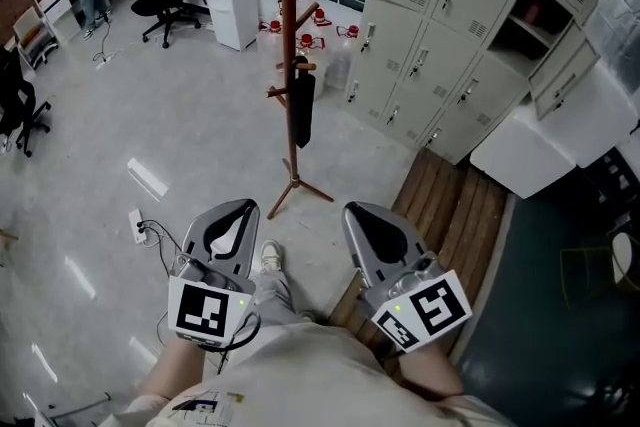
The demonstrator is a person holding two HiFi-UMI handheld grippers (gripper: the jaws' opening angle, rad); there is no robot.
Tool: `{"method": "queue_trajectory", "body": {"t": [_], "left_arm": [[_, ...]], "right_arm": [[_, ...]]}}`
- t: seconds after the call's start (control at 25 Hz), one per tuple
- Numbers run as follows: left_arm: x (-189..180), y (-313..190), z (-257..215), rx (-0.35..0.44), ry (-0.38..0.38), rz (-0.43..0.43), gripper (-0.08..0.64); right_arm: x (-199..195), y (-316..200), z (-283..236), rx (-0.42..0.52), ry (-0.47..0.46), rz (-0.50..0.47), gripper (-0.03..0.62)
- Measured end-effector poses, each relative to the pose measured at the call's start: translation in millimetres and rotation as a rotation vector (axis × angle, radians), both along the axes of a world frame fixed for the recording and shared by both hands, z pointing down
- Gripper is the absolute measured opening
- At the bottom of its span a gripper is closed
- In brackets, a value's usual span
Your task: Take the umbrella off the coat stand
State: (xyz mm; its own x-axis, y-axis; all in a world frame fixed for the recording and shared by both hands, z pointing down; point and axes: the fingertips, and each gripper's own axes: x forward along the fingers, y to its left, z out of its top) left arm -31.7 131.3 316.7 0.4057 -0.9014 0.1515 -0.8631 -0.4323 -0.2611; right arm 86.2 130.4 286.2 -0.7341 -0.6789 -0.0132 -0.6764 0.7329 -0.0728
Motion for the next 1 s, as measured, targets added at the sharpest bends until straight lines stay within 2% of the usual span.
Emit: {"method": "queue_trajectory", "body": {"t": [0.2,0.44,0.76,0.92,1.0], "left_arm": [[-16,-37,6,-0.008,0.014,0.007,0.008],[-38,-95,17,-0.054,0.037,0.013,0.008],[-68,-180,19,-0.082,0.035,0.064,0.008],[-83,-224,14,-0.058,0.02,0.102,0.008],[-93,-242,14,-0.07,0.032,0.107,0.008]], "right_arm": [[-19,-35,7,-0.021,0.004,-0.012,0.008],[-39,-93,11,-0.03,0.029,0.011,0.008],[-74,-177,13,-0.051,0.059,0.052,0.008],[-91,-218,13,-0.057,0.066,0.078,0.008],[-100,-236,12,-0.055,0.07,0.091,0.008]]}}
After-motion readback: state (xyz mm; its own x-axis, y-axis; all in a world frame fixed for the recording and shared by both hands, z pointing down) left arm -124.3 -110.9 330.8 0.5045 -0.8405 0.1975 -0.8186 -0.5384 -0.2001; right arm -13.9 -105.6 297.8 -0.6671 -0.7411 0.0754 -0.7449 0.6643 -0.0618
